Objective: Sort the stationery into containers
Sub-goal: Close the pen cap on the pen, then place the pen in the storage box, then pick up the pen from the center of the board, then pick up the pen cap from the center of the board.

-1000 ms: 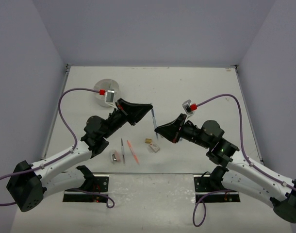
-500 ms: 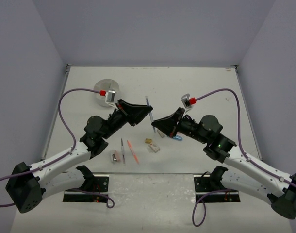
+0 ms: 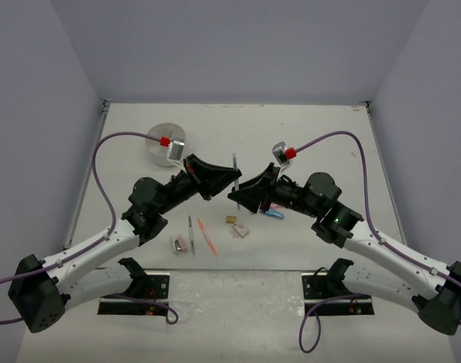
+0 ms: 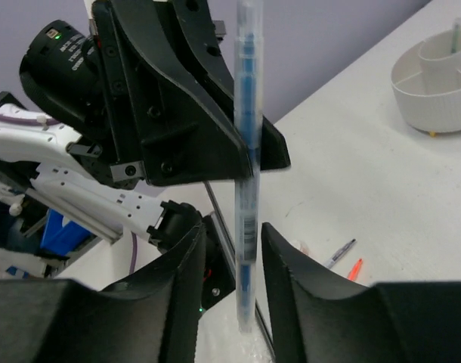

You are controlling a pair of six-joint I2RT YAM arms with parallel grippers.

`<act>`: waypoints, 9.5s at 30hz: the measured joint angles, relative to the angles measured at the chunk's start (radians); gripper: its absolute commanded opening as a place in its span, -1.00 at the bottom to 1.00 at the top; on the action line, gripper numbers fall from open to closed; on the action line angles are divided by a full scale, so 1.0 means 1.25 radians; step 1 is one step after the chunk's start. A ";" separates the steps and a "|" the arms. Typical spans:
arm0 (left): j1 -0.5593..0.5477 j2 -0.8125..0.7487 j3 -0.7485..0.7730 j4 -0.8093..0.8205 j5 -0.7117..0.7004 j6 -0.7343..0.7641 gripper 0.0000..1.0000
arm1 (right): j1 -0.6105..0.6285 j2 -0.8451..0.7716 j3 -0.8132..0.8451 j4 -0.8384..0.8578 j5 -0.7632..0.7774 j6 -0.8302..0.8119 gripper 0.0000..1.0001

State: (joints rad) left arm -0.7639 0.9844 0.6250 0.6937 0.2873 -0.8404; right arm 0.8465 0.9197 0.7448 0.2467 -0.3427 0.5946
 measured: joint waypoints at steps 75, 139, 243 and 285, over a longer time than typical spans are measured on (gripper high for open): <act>-0.056 -0.061 0.188 -0.271 -0.239 0.178 -1.00 | -0.016 0.291 0.498 -0.518 -0.149 -0.250 -1.00; 0.396 0.530 0.461 -0.317 -0.886 0.335 -0.52 | -0.072 -0.024 0.104 -0.328 0.240 -0.333 0.97; -0.203 0.311 0.169 -0.945 -0.559 -0.237 0.43 | -0.063 0.084 0.094 -0.695 0.772 0.027 -1.00; -0.280 0.622 0.415 -1.192 -0.554 -0.486 -0.29 | -0.091 0.065 0.029 -0.639 0.781 -0.006 -1.00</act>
State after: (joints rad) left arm -1.1141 1.7616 1.1434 -0.7968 -0.4053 -1.4479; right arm 0.7326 1.0008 0.7807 -0.5526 0.6333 0.5876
